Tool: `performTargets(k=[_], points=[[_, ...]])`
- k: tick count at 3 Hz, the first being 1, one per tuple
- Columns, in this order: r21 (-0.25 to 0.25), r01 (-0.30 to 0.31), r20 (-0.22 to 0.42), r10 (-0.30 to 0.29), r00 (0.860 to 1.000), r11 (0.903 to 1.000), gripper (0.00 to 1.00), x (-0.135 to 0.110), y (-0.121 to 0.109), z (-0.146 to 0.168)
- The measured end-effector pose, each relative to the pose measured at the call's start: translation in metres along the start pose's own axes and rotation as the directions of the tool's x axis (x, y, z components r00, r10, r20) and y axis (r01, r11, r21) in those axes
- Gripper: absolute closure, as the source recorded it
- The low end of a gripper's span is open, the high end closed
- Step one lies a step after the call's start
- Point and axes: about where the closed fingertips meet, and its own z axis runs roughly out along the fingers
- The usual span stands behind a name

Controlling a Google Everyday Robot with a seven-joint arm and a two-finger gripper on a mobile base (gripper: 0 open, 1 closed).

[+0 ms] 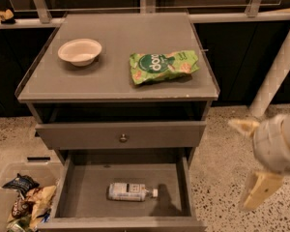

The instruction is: Pick blue plastic bottle from middle drawer and place on counter

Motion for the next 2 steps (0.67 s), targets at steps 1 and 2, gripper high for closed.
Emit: performTargets(k=[1,2], points=[[-0.103,0.02,0.045,-0.016,0.999,0.9944,0.0,0.013,0.04,0.111],[-0.254,0.019,0.041,-0.009,0.999,0.9671,0.0,0.024,0.096,0.234]])
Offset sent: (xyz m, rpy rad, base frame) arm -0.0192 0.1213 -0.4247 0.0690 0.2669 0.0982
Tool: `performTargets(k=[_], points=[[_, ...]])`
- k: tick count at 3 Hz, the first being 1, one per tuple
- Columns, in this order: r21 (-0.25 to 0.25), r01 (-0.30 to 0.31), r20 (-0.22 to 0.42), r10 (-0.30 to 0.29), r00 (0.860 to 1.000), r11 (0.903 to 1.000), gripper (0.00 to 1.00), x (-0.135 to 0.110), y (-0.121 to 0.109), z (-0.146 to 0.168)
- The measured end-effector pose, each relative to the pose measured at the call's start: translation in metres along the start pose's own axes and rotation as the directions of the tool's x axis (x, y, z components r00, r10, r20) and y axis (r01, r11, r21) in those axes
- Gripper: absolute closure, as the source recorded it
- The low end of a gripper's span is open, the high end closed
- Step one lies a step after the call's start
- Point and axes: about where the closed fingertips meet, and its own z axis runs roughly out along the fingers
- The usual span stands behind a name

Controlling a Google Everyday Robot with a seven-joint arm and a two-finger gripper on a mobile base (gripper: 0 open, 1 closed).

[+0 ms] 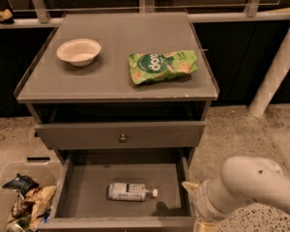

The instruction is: Pick blue plastic bottle from middle drawer and place on counter

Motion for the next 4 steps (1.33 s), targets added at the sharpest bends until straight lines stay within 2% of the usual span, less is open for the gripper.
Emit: performTargets(k=[1,2,3,4], points=[[-0.032,-0.029,0.048,0.031,0.998,0.9991,0.0,-0.002,-0.006,0.086],[0.01,-0.046,0.088,0.045,0.995,0.9989,0.0,-0.008,-0.018,0.102],[-0.01,-0.055,0.11,0.055,0.992,0.9985,0.0,0.0,-0.017,0.098],[-0.04,-0.094,0.275,0.101,0.956,0.9948,0.0,0.003,-0.027,0.106]])
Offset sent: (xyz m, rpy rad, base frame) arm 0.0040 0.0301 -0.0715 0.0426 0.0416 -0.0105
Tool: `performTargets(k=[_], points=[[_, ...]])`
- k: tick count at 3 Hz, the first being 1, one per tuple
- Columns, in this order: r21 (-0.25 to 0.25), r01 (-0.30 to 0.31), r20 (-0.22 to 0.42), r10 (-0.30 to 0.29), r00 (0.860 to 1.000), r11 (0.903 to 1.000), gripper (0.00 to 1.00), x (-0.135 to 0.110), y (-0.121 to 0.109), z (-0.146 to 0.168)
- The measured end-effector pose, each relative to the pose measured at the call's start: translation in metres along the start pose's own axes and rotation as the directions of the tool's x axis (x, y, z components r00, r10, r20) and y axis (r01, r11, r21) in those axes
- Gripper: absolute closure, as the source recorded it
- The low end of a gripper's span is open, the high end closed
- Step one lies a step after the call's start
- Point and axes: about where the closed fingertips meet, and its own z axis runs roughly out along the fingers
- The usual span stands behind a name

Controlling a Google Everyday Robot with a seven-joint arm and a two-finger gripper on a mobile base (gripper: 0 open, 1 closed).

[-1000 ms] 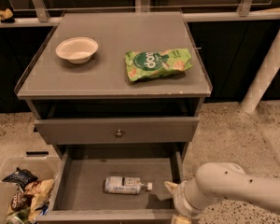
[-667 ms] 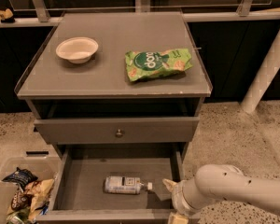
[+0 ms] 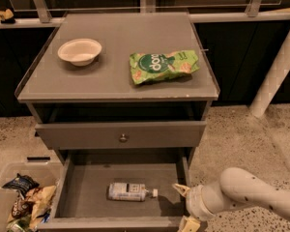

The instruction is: Pick blue plastic bottle from middle drawer and place on counter

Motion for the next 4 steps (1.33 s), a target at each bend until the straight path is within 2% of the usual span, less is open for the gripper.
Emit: performTargets(k=[1,2,3,4], points=[[0.015,0.048,0.181,-0.049,0.982,0.9988,0.0,0.0,-0.035,0.013],[0.024,0.087,0.233,-0.09,0.968,0.996,0.0,0.01,-0.046,0.032],[0.023,0.086,0.233,-0.089,0.968,0.996,0.0,0.01,-0.045,0.033],[0.059,0.06,0.226,-0.072,0.971,0.9964,0.0,-0.003,-0.065,0.042]])
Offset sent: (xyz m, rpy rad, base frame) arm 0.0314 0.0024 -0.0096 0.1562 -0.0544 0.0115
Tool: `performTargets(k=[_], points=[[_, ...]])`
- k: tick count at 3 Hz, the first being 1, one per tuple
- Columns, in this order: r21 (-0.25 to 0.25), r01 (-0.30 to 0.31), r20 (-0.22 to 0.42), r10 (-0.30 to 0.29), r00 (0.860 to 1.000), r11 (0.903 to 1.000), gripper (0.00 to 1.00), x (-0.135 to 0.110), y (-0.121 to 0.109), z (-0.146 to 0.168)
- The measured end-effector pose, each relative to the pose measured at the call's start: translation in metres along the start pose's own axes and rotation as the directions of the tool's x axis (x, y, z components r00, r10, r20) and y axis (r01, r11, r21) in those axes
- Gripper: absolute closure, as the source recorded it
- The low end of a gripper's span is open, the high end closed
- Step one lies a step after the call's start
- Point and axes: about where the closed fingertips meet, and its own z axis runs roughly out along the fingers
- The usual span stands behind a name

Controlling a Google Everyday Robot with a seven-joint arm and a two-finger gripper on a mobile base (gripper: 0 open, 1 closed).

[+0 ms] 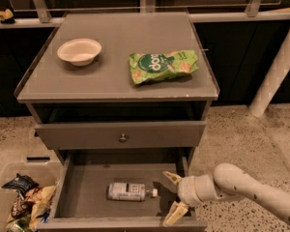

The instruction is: Pick blue plastic bottle from middle drawer and place on counter

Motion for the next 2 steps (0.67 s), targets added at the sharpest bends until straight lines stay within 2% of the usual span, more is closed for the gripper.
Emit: performTargets(k=[1,2], points=[[0.03,0.002,0.031,-0.003,1.0,0.9996,0.0,-0.0276,-0.0382,0.0089],[0.03,0.002,0.031,-0.003,1.0,0.9996,0.0,-0.0276,-0.0382,0.009]])
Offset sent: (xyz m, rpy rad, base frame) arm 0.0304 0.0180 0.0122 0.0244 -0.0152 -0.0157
